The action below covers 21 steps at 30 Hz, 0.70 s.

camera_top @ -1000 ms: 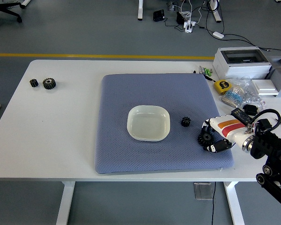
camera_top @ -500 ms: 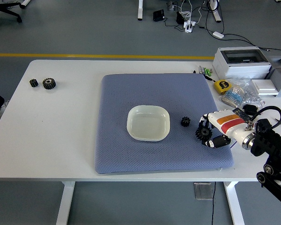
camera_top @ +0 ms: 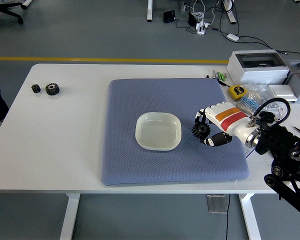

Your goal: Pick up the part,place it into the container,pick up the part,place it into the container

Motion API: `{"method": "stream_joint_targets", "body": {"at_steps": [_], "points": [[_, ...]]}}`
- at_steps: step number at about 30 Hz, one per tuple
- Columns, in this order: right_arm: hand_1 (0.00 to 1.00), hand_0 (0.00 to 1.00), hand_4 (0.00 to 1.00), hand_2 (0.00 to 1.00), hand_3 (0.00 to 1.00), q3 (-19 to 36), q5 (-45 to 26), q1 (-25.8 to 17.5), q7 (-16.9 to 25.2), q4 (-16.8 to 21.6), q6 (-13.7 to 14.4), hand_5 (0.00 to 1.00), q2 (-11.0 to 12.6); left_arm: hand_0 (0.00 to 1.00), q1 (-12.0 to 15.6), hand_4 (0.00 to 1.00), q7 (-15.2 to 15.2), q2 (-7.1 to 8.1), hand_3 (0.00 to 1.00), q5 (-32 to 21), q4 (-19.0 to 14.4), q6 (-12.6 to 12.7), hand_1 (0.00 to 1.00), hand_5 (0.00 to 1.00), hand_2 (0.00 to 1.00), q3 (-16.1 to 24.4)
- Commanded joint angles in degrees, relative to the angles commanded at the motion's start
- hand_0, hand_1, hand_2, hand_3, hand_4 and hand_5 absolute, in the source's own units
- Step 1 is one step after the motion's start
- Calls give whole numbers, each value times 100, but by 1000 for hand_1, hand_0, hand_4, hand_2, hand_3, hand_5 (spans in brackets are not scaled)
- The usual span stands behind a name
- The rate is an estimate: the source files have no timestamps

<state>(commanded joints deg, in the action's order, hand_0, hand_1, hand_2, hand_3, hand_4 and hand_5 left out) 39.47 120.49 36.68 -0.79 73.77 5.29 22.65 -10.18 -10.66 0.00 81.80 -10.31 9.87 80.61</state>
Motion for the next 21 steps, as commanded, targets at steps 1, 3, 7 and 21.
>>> {"method": "stream_joint_targets", "body": {"at_steps": [1, 3, 7, 21], "points": [[427, 332, 840, 458, 510, -108, -74, 122, -65, -40, -127, 30, -49, 655, -4, 581, -8, 0, 556, 22, 0, 2, 654, 523, 637, 19], [427, 332, 840, 458, 510, -274, -142, 302, -105, -115, -241, 30, -127, 655, -16, 581, -13, 0, 556, 64, 0, 4, 654, 523, 637, 50], [460, 363, 797, 482, 518, -602, -195, 673, -155, -301, -396, 94, -316, 655, -32, 581, -16, 0, 557, 14, 0, 18, 654, 524, 639, 53], [510, 505, 712, 525, 507, -1354, -220, 1573, -189, -1011, -764, 270, -1056, 655, -72, 580, -29, 0, 557, -18, 0, 30, 656, 523, 640, 35]]}}
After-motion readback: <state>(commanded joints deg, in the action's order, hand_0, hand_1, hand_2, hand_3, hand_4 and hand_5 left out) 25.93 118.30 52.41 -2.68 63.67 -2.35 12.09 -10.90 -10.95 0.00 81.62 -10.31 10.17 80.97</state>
